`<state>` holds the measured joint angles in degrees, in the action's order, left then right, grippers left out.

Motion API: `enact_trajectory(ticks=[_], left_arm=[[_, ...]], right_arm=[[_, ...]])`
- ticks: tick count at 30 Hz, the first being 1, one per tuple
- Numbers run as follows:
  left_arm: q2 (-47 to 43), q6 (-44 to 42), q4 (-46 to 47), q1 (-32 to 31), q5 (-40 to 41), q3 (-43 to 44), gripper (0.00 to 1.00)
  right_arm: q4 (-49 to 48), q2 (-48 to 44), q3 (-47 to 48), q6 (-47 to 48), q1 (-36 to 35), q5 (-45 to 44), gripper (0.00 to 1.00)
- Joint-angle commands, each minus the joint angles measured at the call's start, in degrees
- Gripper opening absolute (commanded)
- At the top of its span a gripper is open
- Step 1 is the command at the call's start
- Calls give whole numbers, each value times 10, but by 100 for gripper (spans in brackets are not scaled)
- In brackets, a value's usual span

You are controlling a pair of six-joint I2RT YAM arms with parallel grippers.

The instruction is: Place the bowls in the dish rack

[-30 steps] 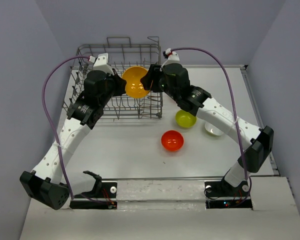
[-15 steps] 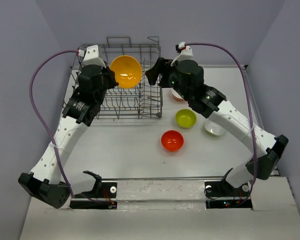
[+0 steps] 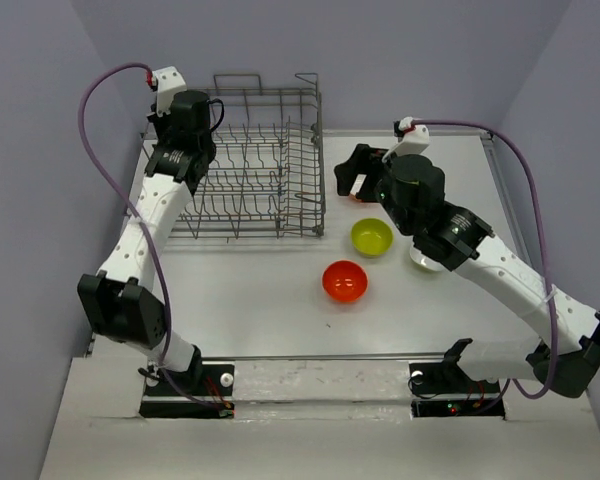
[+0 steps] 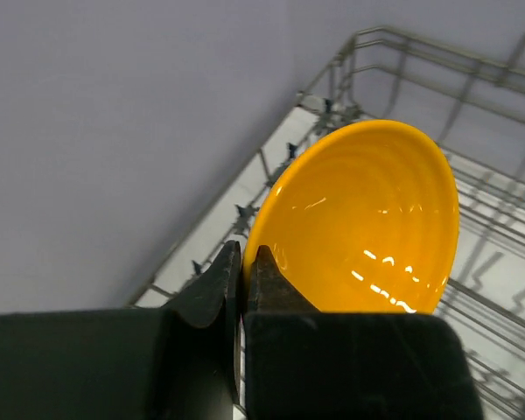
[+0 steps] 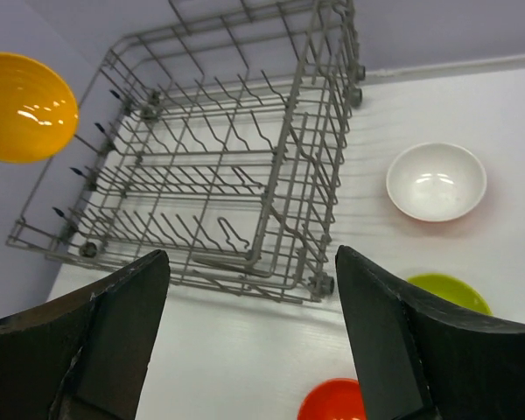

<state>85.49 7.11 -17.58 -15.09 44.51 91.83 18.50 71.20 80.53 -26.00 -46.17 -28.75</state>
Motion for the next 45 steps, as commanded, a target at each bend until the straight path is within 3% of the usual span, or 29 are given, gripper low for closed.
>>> enact_trajectory(ticks=[1,6,13,22,34,45], left_arm=[[41,-76,49,16,149,49,0],[72,-227,208,23,231,-8,0],[61,-408,433,38,223,-138,0],[79,-445,497,77,169,-189,0],[95,-540,655,101,117,-265,0],[125,-538,678,101,109,-290,0]], right_arm=[[7,-12,-32,8,-1,-28,82],[7,-17,-73,7,-1,-33,82],[-17,-10,-118,14,-1,-36,83],[-60,-9,-160,12,-1,1,83],[-85,-31,-177,14,-1,7,83],[-87,-30,-178,18,-1,8,83]])
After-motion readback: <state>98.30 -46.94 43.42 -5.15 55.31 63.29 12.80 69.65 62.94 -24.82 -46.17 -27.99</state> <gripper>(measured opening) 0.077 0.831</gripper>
